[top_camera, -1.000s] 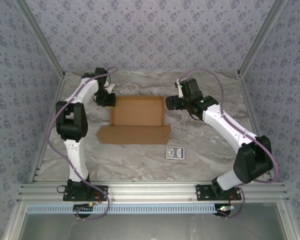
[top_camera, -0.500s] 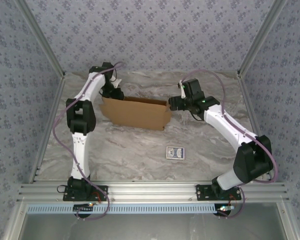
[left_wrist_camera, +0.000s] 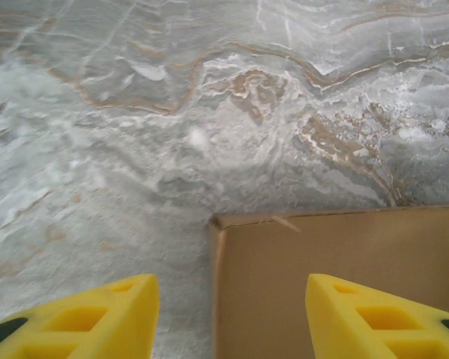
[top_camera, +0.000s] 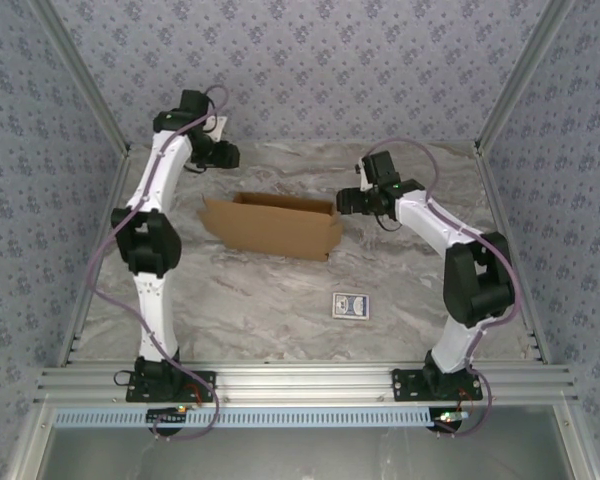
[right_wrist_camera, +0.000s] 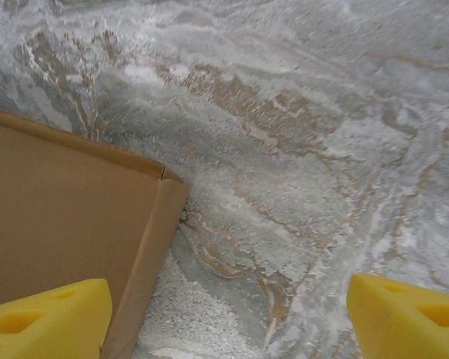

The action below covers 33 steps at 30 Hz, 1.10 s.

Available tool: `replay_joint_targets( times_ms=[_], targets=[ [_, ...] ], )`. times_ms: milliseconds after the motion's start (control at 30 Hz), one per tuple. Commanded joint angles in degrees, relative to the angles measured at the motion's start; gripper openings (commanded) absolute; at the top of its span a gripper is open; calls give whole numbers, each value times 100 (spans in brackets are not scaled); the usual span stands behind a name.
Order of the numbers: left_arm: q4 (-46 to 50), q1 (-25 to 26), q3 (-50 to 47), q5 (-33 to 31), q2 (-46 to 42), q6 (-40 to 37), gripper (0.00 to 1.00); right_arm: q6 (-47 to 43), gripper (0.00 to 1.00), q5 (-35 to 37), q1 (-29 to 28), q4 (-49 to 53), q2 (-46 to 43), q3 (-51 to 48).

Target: Fold the paper box

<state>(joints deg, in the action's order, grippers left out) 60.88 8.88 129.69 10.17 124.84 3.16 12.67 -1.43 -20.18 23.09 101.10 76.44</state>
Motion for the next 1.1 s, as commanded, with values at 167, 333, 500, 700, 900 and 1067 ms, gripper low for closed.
replay_joint_targets(
  times_ms=[167,333,500,700,900,1067],
  targets=[
    [-2434,-482,-3670,-518,-2710,945,54,-243,83,-648,87,55,771,728],
    [-3261,-948,-5335,-749,-3879,1424,55,-275,82,-1179,-39,-12,1332,1142],
    [-3561,-1150,-6172,-725,-4469,1631,55,-283,81,-602,-258,400,1980,1769],
    [-4102,-1046,-7016,-481,-5049,2125,55,-260,81,431,-270,689,2220,2069],
    [-3986,-884,-7480,-960,-5308,2120,56,-181,80,425,3,802,2130,1939],
    [-4066,-754,-7733,-1075,-5242,2128,56,-111,80,419,298,795,1844,1520]
  ],
)
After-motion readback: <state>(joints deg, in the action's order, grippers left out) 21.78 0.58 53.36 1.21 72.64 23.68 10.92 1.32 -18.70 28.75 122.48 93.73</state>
